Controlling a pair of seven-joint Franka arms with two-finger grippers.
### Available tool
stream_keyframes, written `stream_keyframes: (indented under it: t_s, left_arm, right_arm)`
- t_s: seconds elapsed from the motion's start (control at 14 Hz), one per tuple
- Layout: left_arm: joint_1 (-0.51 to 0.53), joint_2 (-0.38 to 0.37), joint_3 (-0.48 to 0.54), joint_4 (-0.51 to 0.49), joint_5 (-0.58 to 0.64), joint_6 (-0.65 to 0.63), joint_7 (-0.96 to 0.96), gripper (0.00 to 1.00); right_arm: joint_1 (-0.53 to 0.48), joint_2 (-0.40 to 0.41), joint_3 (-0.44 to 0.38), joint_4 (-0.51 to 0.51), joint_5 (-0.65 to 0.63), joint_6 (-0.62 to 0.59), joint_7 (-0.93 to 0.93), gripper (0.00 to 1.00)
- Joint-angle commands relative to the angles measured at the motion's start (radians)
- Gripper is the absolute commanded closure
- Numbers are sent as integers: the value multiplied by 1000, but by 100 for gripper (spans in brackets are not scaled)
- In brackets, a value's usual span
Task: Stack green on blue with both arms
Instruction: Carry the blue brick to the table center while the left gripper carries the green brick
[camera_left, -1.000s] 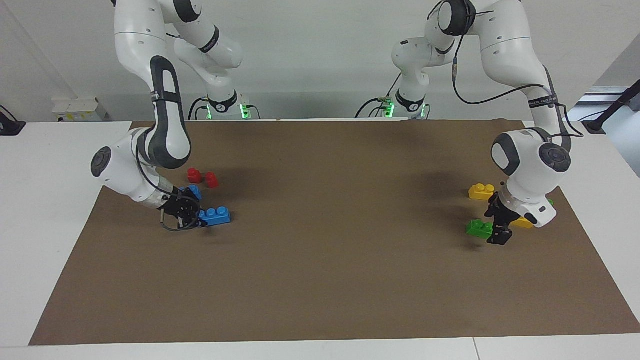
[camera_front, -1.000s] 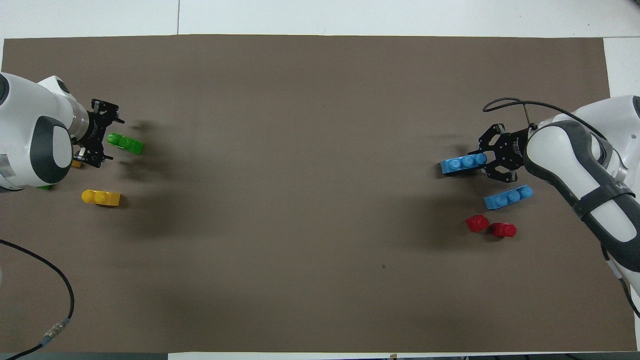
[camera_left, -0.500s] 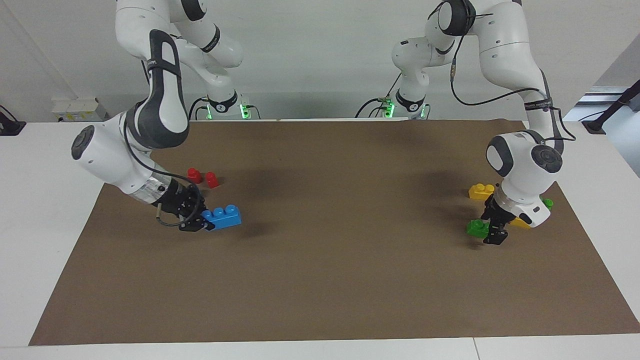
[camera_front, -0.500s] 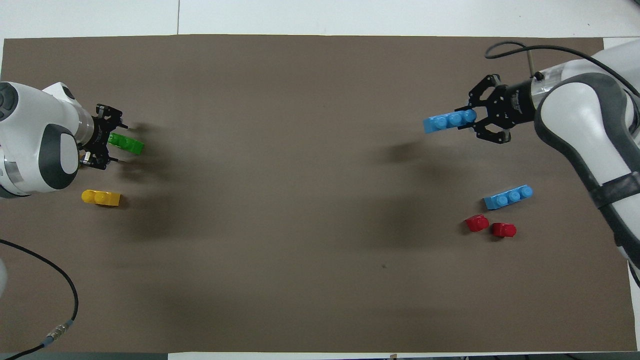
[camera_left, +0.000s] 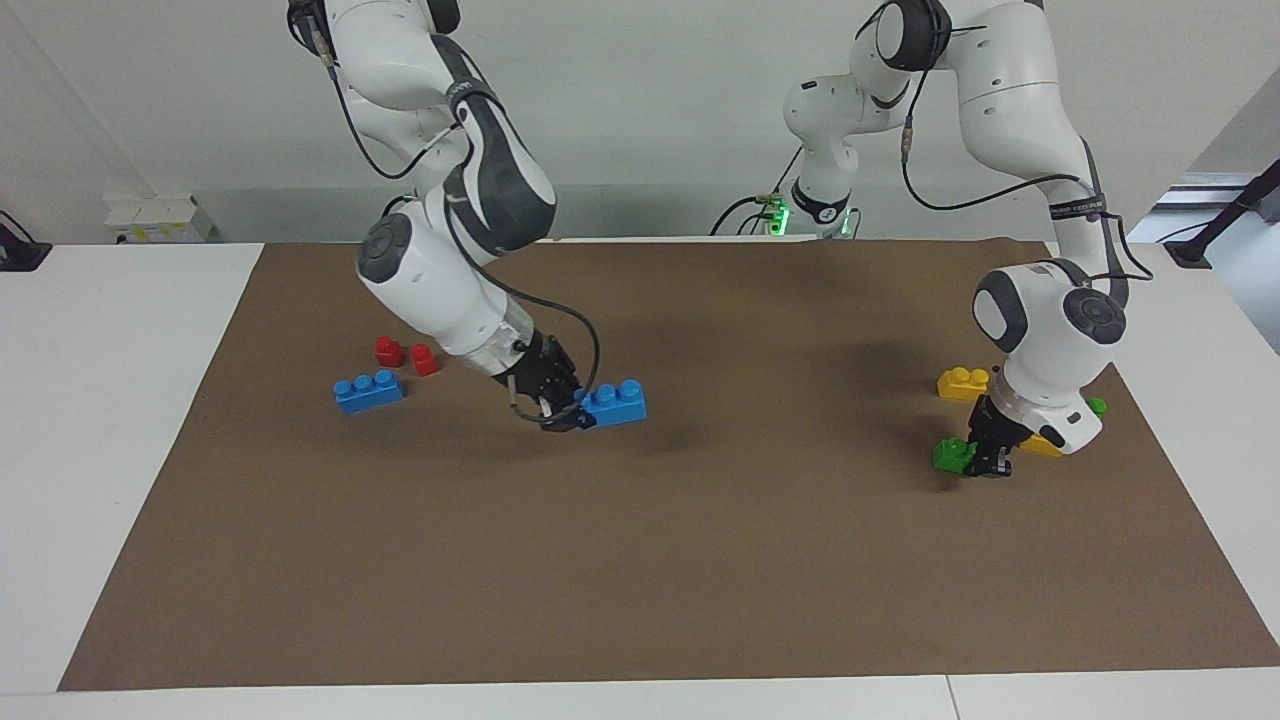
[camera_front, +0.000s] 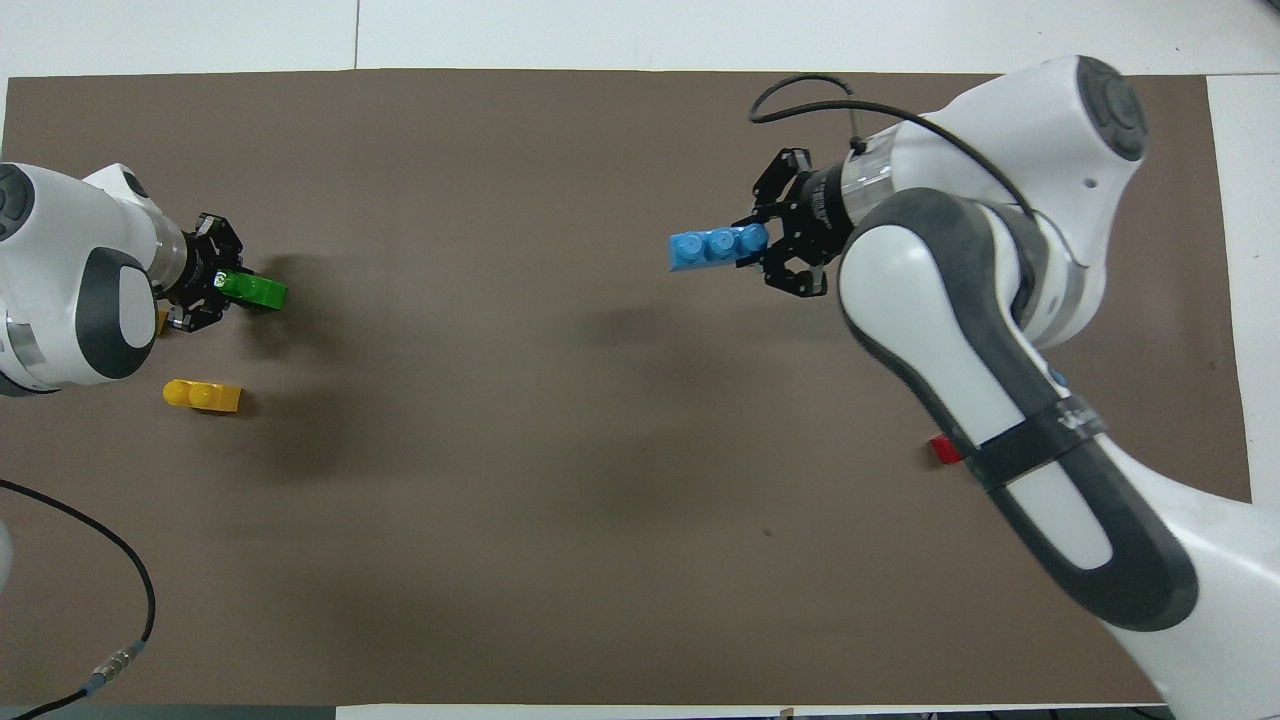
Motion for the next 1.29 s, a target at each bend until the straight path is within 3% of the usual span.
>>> stream_keyframes:
  t_s: [0.0, 0.21, 0.57, 1.21]
  left_arm:
    - [3, -20, 1, -17, 21, 1, -11, 100]
    - [0, -43, -4, 6, 20, -43, -13, 100]
    - [-66, -157, -11, 21, 6, -185, -68, 100]
    - [-376, -255, -8, 12, 8, -299, -536, 100]
  right_arm:
    - [79, 11, -10, -27, -4, 12, 99, 100]
    - [157, 31, -10, -98, -7, 148, 171, 100]
    - [256, 74, -11, -188, -50, 344, 285, 100]
    - [260, 72, -10, -296, -78, 480, 319, 100]
